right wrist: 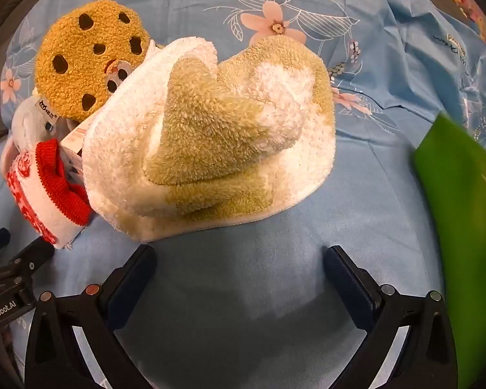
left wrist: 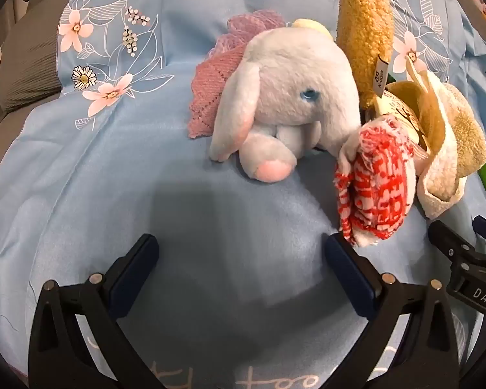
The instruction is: Organize soft objects
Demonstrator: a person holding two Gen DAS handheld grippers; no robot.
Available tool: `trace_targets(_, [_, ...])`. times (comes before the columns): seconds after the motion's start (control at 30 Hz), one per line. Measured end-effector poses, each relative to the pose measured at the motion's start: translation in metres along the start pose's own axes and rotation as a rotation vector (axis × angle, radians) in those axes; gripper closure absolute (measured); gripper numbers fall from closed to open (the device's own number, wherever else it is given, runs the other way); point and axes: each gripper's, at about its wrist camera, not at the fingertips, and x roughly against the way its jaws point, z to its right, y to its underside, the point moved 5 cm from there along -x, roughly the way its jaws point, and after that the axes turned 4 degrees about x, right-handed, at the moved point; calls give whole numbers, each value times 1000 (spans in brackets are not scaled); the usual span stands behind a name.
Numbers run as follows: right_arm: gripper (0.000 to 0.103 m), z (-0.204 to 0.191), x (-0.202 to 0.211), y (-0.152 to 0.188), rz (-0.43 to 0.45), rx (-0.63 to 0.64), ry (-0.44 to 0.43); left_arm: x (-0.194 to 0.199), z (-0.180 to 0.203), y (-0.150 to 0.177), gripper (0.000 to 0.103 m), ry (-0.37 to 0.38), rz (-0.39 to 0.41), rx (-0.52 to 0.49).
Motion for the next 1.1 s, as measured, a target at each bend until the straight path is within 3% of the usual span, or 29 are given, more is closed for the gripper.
trace_targets(0.07, [0, 0, 1, 0, 9, -2, -2, 2, -1, 0, 1, 28, 13, 21])
trace_targets(1.1, [0, 0, 1, 0, 1, 0, 0, 1, 0, 0, 1, 9, -1, 7])
